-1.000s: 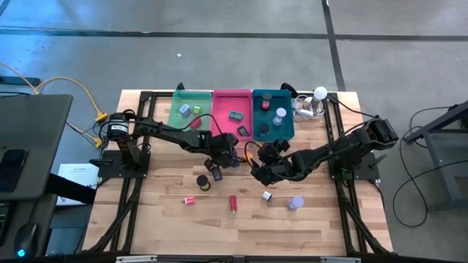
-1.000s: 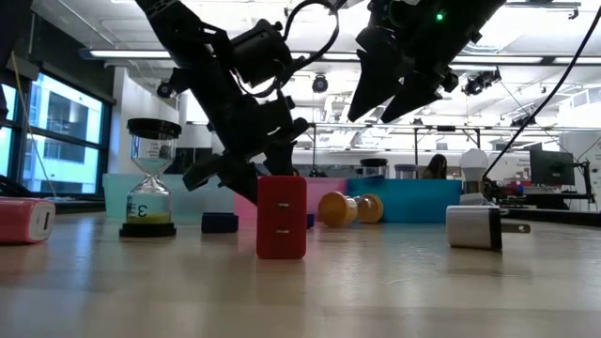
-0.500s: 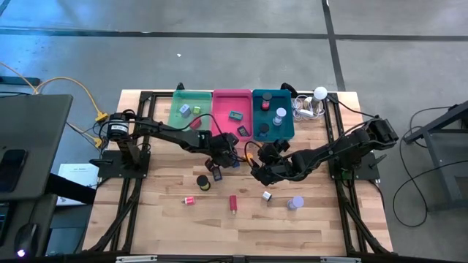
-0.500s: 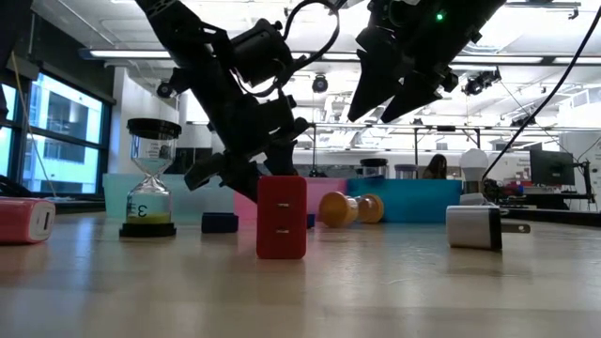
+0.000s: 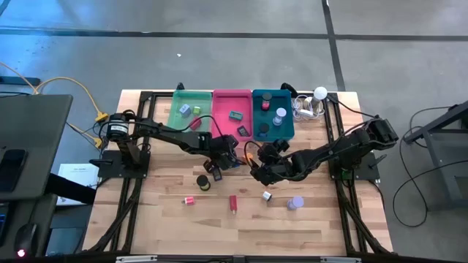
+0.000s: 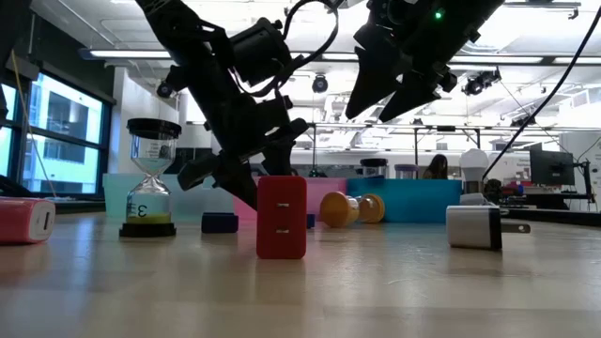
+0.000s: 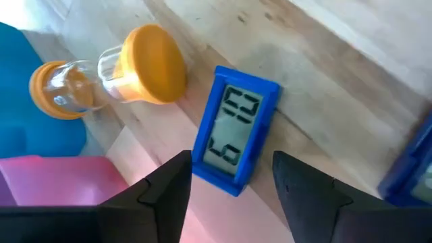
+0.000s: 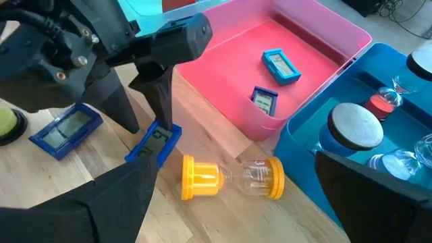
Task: Pick & Place Office items
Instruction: Put the light blue digital clock into the pink bin
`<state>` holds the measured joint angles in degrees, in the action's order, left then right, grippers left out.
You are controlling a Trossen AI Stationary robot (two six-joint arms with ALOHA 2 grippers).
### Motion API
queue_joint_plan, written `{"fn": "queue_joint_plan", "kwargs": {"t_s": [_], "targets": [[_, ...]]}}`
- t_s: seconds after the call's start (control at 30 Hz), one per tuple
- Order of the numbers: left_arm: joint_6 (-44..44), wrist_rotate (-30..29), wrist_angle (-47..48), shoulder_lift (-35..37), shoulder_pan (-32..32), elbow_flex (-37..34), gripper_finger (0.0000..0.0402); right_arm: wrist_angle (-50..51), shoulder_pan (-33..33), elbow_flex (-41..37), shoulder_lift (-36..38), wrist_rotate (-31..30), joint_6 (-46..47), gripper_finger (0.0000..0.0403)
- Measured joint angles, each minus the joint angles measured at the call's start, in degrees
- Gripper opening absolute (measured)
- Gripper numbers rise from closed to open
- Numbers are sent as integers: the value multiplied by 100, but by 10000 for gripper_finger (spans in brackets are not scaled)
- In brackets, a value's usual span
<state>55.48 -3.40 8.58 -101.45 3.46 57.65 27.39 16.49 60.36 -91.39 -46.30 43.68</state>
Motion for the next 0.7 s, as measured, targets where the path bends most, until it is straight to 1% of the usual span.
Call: {"fn": "queue_joint_plan", "kwargs": {"t_s": [0.1, 0.17, 0.37, 0.5, 0.63, 0.7], "targets": [[13, -411, -46, 0, -29, 0, 218, -19, 0, 0, 0, -2, 0, 389], [21, -531, -36, 0, -64, 0, 227, -30, 0, 0, 0, -2, 0, 389], [11, -555, -48, 0, -34, 0, 231, -47, 0, 0, 0, 0, 0, 389], [-350, -574, -76, 0, 26, 0, 231, -72, 0, 0, 0, -3, -1, 389], [-528, -349, -158, 0, 29, 0, 231, -134, 0, 0, 0, -17, -26, 389], [-540, -341, -205, 0, 24, 0, 231, -132, 0, 0, 0, -13, -28, 389]]}}
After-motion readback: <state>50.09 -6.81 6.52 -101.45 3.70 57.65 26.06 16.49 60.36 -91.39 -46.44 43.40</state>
